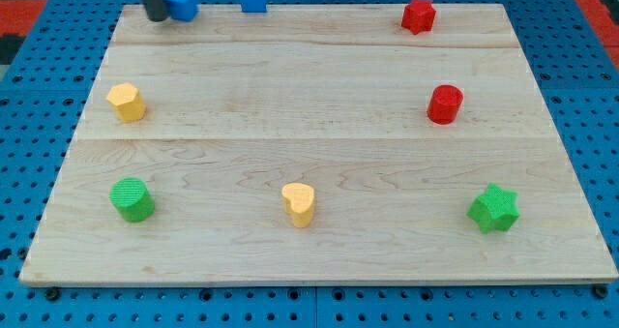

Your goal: Push the red star to the center of the board

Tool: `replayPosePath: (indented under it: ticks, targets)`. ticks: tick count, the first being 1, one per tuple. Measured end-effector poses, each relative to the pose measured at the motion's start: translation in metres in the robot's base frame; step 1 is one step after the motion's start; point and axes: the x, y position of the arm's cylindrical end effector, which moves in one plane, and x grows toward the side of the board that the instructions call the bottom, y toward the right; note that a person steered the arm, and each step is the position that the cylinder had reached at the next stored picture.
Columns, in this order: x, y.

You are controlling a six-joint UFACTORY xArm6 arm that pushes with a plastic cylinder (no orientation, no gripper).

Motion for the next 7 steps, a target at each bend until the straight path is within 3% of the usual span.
replayPosePath:
  ticks: [1, 2, 3, 4, 6, 7]
  targets:
    - [0.000, -0.062]
    - [0.005, -0.073]
    - [0.049, -0.087]
    - [0.065, -0.045]
    - [0.172, 0.165]
    - [0.149, 0.277]
